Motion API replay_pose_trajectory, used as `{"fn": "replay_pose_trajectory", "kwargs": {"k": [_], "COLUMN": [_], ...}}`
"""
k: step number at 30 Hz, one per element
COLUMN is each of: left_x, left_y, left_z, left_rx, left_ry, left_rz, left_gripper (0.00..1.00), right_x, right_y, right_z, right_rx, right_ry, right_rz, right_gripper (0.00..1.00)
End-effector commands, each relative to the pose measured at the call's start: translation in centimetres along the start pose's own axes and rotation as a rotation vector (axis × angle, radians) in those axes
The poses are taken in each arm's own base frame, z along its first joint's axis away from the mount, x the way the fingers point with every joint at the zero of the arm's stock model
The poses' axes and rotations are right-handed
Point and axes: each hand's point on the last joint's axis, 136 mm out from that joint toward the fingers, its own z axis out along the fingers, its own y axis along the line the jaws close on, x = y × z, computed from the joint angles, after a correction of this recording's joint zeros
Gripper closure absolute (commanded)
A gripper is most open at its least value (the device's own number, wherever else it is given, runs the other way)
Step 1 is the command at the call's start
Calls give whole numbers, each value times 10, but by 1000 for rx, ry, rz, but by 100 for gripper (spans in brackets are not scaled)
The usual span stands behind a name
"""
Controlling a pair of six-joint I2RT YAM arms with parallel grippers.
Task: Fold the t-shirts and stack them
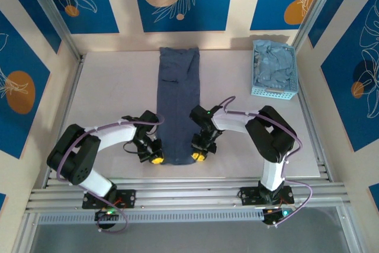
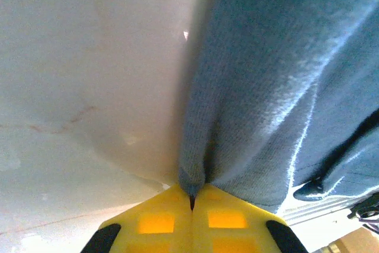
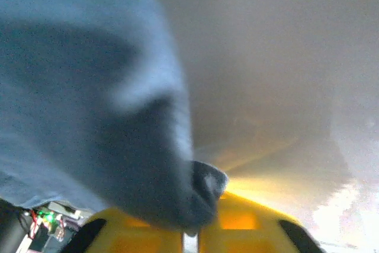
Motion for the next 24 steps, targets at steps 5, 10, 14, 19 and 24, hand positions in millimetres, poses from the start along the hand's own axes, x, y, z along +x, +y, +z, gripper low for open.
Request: {"fn": "replay_pose_trajectory", "kwargs": {"k": [5, 10, 14, 19, 24], "left_x": [20, 45, 54, 35, 0], "left_y": [4, 3, -12, -39, -69], "left_z": [8, -1, -22, -48, -64], "left_rx": [33, 84, 145, 195, 204], "left_ry": [66, 141, 124, 2, -97], "left_rz": [39, 71, 88, 80, 73], "left_gripper": [100, 100, 100, 100, 100], "right_x": [18, 61, 73, 53, 21], "right_y": [-3, -13, -12, -1, 21], "right_z": [-15, -15, -29, -53, -79], "right_rx": [42, 40, 25, 2, -61], "right_ry": [-20, 109, 98, 31, -11], "right_rz": [-68, -130, -139, -118, -102], "right_gripper": [100, 100, 100, 100, 100]}}
